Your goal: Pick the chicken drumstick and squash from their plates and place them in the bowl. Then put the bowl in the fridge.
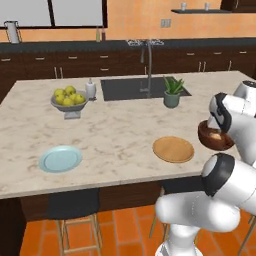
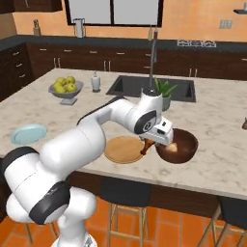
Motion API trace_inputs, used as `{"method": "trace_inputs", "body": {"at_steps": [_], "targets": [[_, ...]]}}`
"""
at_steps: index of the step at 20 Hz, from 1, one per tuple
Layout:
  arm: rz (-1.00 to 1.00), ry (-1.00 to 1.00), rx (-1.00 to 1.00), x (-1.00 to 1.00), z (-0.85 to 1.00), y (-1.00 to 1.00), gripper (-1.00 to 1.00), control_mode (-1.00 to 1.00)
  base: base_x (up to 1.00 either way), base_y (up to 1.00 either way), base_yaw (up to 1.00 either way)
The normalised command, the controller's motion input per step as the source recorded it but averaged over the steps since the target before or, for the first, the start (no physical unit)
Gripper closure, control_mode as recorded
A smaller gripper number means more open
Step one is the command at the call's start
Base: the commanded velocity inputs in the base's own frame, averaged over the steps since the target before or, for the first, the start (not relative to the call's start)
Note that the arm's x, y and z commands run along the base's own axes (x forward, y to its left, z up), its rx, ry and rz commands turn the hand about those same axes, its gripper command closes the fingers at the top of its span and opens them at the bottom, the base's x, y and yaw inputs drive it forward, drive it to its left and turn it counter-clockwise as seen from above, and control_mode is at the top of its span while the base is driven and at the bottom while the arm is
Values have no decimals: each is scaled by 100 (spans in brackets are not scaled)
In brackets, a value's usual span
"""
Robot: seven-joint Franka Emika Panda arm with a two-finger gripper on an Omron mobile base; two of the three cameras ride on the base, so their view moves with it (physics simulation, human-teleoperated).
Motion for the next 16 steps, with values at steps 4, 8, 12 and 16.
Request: {"method": "trace_inputs", "body": {"at_steps": [4,8,12,16], "targets": [[0,0,0,0,0,0,100,100,84,-67,1],[0,2,0,15,0,0,100,-100,55,-11,0],[0,35,-2,98,-41,10,100,-100,0,0,0],[-2,25,3,96,-42,-42,100,-100,0,0,0]]}}
